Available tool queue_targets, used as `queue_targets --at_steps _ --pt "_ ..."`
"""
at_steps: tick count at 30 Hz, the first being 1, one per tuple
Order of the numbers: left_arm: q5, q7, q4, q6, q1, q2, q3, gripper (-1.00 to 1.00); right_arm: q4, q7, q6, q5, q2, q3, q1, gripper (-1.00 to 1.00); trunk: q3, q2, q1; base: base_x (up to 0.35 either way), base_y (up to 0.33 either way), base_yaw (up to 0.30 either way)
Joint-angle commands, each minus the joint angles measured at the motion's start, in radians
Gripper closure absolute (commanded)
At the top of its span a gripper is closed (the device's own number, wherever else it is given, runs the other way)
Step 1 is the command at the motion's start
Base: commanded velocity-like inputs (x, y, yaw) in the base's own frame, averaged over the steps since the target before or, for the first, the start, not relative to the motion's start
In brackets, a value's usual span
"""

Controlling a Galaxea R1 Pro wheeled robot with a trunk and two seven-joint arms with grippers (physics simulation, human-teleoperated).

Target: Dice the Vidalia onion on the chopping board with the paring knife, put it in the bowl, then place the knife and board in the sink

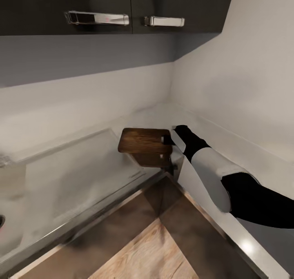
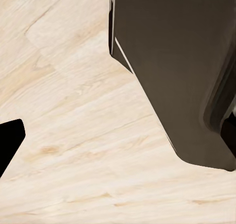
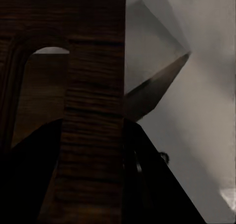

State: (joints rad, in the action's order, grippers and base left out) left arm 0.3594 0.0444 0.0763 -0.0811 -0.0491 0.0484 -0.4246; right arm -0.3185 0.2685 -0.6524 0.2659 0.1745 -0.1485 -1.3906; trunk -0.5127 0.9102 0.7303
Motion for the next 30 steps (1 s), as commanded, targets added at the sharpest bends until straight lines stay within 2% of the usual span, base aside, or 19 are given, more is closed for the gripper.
queue_targets --at_steps 1,15,19,22,23,24,25,30 --pt "0.01 0.004 0.005 -0.009 -0.002 0.0 -0.008 -1.0 -0.001 0.005 -0.004 0.003 0.0 -0.006 -0.001 1.0 0.001 0.001 0.0 -0.338 0.0 0.0" --pt "0.012 0.004 0.002 -0.035 -0.002 -0.003 -0.008 -1.0 0.005 -0.011 0.032 -0.003 0.0 -0.01 0.0 1.0 0.023 0.001 0.0 -0.3 0.0 0.0" --pt "0.012 0.011 0.002 -0.119 -0.002 -0.009 -0.008 -1.0 0.007 -0.011 0.039 -0.016 0.0 -0.013 0.0 1.0 0.029 0.001 0.0 -0.036 0.0 0.0" --pt "0.013 0.013 0.001 -0.183 -0.002 -0.015 -0.008 -1.0 0.006 -0.032 0.062 -0.061 0.0 -0.013 0.0 1.0 0.034 0.001 0.0 -0.006 0.0 0.0" --pt "0.013 0.014 0.001 -0.194 -0.002 -0.015 -0.009 -1.0 0.006 -0.046 0.072 -0.077 0.0 -0.013 0.0 1.0 0.035 0.001 0.0 -0.002 0.0 0.0" --pt "0.013 0.014 0.001 -0.217 -0.002 -0.016 -0.009 -1.0 0.008 -0.095 0.089 -0.111 0.0 -0.013 0.001 1.0 0.036 0.001 0.0 0.0 0.0 0.0" --pt "0.013 0.014 0.0 -0.23 -0.002 -0.016 -0.009 -1.0 0.009 -0.115 0.092 -0.121 0.0 -0.013 0.001 1.0 0.036 0.001 0.0 0.0 0.0 0.0" --pt "0.012 0.014 0.0 -0.323 -0.002 -0.012 -0.01 -1.0 0.0 -0.188 0.094 -0.141 -0.002 -0.014 0.001 1.0 0.037 0.001 0.0 0.0 0.0 0.0"
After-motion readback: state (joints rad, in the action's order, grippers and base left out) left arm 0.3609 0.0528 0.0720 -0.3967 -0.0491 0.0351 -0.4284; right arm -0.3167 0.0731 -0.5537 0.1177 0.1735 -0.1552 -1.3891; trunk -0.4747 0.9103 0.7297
